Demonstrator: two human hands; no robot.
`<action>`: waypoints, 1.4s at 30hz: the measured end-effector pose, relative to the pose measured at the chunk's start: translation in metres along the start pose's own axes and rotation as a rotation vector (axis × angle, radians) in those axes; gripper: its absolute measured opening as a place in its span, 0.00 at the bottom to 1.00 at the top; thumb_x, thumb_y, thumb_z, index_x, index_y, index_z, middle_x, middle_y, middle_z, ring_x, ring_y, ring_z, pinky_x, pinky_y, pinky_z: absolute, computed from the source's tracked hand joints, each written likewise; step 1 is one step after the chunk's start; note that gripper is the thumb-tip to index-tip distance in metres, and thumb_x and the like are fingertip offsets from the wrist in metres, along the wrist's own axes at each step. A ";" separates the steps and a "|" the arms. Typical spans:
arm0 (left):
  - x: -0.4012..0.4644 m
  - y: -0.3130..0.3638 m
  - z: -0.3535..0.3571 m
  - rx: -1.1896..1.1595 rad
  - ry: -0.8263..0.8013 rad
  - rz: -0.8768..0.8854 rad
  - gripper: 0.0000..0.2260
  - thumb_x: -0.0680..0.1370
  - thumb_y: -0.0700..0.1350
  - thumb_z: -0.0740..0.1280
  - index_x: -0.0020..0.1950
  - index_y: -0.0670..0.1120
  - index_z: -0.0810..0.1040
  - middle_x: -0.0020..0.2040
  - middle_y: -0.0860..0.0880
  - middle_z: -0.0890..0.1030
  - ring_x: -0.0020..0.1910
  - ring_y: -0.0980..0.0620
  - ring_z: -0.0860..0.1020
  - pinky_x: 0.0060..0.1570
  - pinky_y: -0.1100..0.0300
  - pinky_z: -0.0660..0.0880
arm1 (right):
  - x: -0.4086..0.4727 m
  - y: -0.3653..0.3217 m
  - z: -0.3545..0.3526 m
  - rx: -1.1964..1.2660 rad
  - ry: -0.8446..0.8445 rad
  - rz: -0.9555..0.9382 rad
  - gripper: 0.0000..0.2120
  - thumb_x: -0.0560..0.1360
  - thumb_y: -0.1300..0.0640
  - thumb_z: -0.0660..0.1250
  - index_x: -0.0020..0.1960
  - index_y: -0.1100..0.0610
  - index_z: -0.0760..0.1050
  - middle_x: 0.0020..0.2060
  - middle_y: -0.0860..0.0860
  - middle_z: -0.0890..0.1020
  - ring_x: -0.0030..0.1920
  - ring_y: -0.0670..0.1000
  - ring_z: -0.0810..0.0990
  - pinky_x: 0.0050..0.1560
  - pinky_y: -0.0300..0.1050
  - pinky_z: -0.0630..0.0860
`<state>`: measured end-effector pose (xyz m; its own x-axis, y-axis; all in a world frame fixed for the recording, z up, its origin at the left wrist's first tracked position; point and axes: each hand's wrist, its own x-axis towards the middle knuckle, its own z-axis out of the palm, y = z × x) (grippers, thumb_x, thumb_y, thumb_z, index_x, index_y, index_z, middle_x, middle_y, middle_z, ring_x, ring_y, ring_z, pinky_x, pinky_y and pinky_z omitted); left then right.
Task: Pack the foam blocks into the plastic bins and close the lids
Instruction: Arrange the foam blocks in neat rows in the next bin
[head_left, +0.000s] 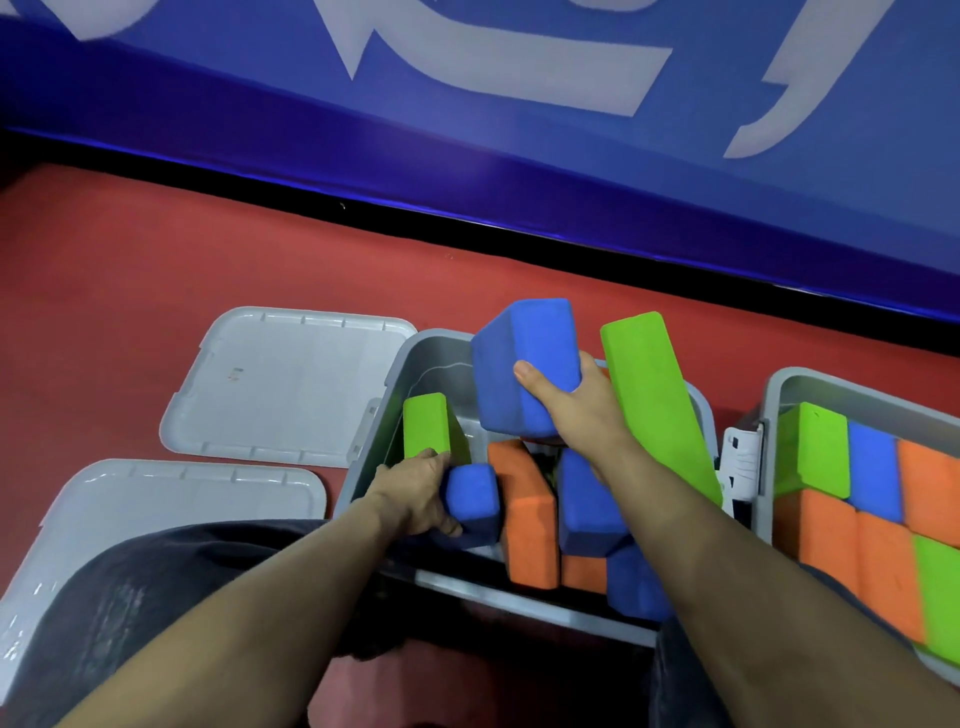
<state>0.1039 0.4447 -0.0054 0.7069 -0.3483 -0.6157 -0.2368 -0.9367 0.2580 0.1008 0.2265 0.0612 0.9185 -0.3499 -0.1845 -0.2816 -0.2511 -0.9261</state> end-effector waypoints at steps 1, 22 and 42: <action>-0.002 0.000 -0.006 -0.026 0.000 -0.001 0.38 0.61 0.59 0.81 0.67 0.54 0.72 0.65 0.53 0.76 0.66 0.46 0.75 0.64 0.42 0.70 | -0.001 -0.001 -0.003 0.012 0.001 0.006 0.25 0.71 0.41 0.77 0.62 0.53 0.78 0.53 0.46 0.85 0.53 0.47 0.84 0.57 0.49 0.80; -0.084 0.004 -0.158 -0.444 0.404 -0.273 0.31 0.66 0.70 0.73 0.54 0.45 0.78 0.50 0.46 0.82 0.48 0.44 0.80 0.51 0.51 0.77 | -0.027 -0.029 -0.011 0.026 0.007 0.000 0.20 0.74 0.42 0.75 0.60 0.49 0.75 0.53 0.45 0.82 0.52 0.48 0.81 0.46 0.36 0.74; -0.077 0.019 -0.152 -0.879 0.931 -0.316 0.34 0.65 0.73 0.70 0.59 0.50 0.74 0.53 0.52 0.80 0.53 0.46 0.79 0.55 0.49 0.77 | -0.023 -0.037 -0.004 0.113 0.232 -0.078 0.25 0.71 0.39 0.75 0.61 0.53 0.77 0.53 0.46 0.84 0.53 0.47 0.83 0.59 0.52 0.79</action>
<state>0.1461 0.4593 0.1599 0.9262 0.3661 -0.0902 0.2820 -0.5137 0.8103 0.0893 0.2402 0.1005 0.8444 -0.5340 -0.0424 -0.1674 -0.1877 -0.9679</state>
